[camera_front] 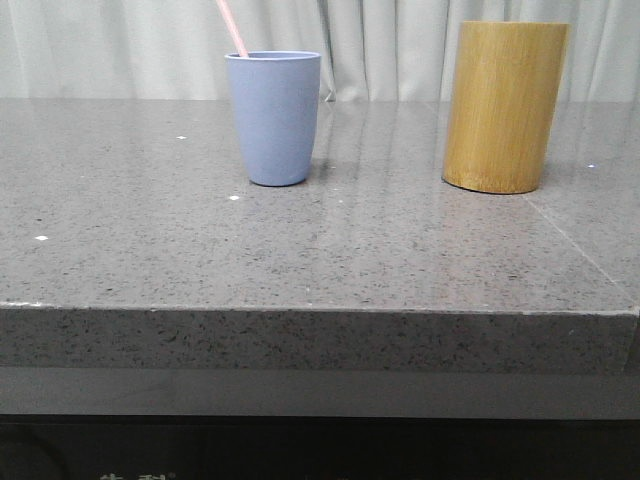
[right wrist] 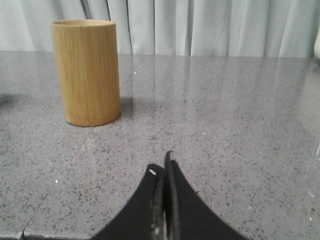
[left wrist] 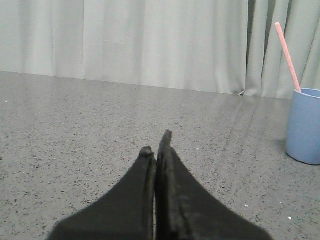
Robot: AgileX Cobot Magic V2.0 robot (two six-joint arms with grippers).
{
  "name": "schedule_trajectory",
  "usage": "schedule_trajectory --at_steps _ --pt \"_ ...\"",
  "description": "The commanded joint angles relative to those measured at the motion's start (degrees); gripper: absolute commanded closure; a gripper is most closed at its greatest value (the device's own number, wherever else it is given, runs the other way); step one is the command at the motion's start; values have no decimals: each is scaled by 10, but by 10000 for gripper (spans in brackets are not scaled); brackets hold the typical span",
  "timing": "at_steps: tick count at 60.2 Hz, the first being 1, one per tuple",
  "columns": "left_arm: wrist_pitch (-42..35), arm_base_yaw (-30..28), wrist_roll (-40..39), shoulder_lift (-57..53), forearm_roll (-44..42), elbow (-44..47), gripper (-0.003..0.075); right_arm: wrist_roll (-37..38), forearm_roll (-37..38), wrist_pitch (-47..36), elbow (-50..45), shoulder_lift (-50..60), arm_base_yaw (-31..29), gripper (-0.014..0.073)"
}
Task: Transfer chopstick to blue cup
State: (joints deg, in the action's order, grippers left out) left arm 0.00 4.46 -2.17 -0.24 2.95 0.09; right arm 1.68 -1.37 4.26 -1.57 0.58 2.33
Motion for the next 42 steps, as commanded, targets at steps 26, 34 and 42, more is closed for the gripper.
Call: schedule_trajectory --at_steps 26,34,42 --pt "-45 -1 -5 -14 0 5 739 -2 0 -74 2 12 -6 662" --pt "-45 -1 -5 -14 0 5 739 -2 0 -74 2 12 -17 662" --pt "-45 -1 -5 -14 0 5 739 -2 0 -74 2 12 -16 662"
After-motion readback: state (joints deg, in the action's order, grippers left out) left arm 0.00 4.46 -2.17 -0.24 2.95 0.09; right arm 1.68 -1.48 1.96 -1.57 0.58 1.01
